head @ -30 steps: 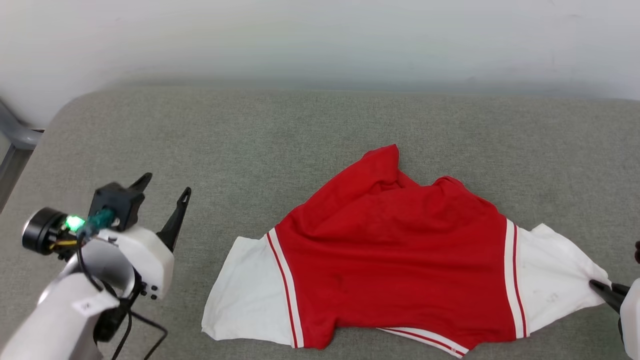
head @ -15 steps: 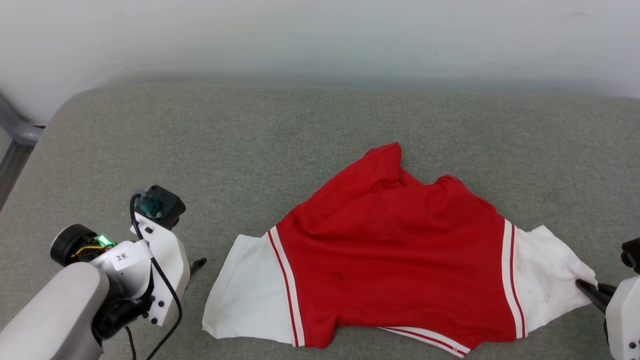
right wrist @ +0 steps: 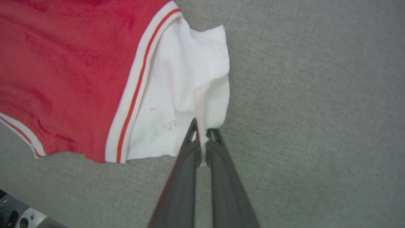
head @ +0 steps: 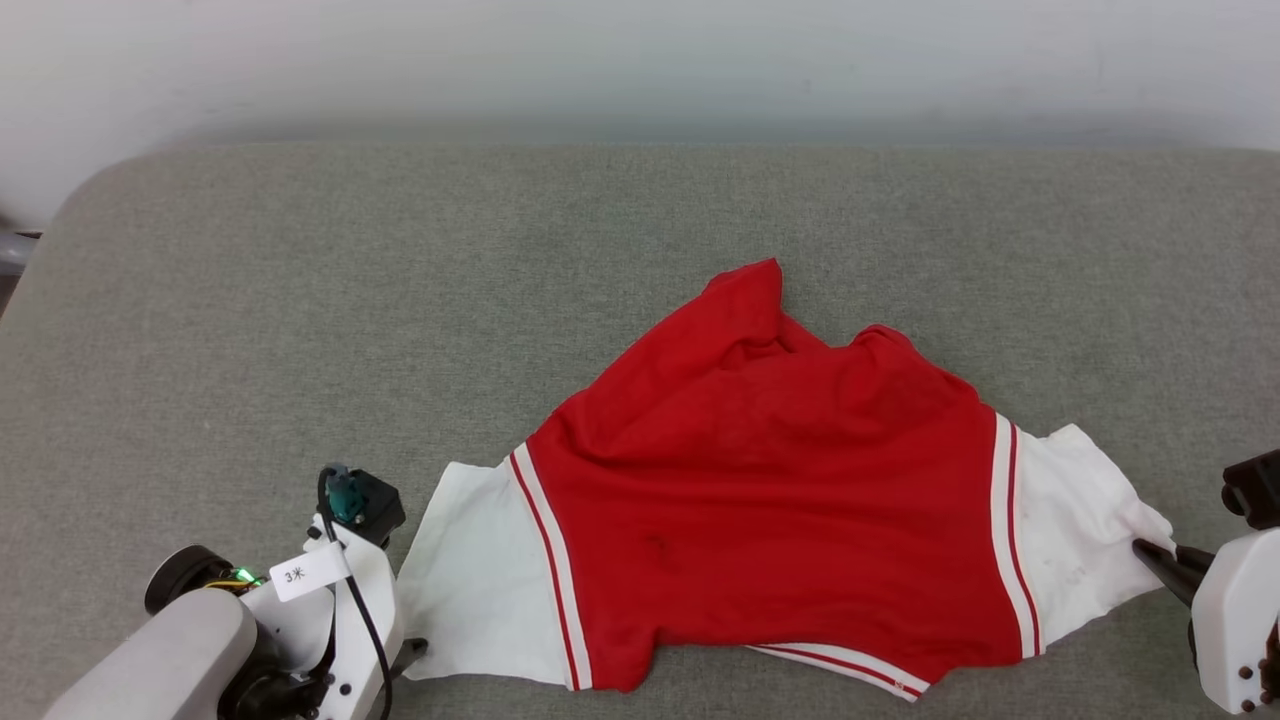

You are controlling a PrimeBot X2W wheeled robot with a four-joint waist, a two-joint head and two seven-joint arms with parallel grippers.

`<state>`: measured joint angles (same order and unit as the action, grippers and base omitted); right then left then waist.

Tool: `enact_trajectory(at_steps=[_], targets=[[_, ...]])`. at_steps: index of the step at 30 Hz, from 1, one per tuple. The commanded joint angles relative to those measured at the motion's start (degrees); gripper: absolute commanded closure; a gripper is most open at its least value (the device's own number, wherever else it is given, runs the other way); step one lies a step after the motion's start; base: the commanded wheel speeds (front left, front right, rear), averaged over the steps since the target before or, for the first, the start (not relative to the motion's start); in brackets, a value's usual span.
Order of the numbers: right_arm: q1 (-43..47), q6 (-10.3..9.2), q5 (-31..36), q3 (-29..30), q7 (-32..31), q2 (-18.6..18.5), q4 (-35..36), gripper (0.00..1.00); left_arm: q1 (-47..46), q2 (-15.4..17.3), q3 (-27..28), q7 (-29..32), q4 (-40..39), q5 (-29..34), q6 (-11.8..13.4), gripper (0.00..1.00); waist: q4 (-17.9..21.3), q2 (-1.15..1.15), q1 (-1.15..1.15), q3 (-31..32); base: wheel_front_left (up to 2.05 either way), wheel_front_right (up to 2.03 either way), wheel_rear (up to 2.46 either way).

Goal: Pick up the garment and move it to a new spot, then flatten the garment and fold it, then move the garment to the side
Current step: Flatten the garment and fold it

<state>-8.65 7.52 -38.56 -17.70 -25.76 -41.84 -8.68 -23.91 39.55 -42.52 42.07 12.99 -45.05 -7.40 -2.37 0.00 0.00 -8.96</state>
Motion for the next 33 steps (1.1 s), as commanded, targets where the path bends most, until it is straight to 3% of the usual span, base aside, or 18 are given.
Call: enact_trajectory(at_steps=[1,8,9,10,15,23,33], targets=[[-1.05,-0.07,0.47,-0.36,0.13,0.38,0.06,1.00,0.50,-0.33,-1.00,-0.60,1.33,-0.31,-0.02,0.00,0.30,0.00,0.00,-0.54,0.00,0.00,0.00],[-2.21,-0.07,0.20,-1.47,0.41,0.53,-0.38,1.00,1.43,-1.17,-6.75,-1.11,4.38,-1.47,-0.04,0.00,0.82,0.00,0.00,-1.23,0.00,0.00,0.00],[-2.28,-0.06,0.14,-1.63,0.51,0.50,-0.48,1.00,1.32,-1.16,-7.49,-1.48,4.42,-1.78,-0.10,0.53,0.84,0.00,0.00,-1.17,0.00,0.00,0.00],[-2.30,-0.07,0.09,-1.77,0.50,0.48,-0.64,1.00,1.03,-1.11,-8.04,-2.10,4.24,-2.15,-0.10,1.00,0.83,0.00,0.00,-1.03,0.00,0.00,0.00],[-2.11,-0.07,-0.06,-2.01,1.37,0.24,-0.93,1.00,-0.48,0.51,-8.59,-5.87,3.91,-4.02,-0.08,1.00,0.79,0.00,0.00,0.72,0.00,0.00,0.00],[-0.09,-0.07,-0.60,-0.69,3.61,-0.57,1.01,1.00,-0.28,2.85,-3.87,-15.15,0.83,-7.47,0.07,1.00,0.64,0.00,0.00,5.10,0.00,0.00,0.00],[0.64,-0.07,-3.07,5.28,5.22,-1.14,9.43,1.00,-1.75,5.45,3.28,-22.40,-11.21,-8.84,4.13,1.00,0.93,0.00,0.00,9.08,0.00,0.00,0.00]])
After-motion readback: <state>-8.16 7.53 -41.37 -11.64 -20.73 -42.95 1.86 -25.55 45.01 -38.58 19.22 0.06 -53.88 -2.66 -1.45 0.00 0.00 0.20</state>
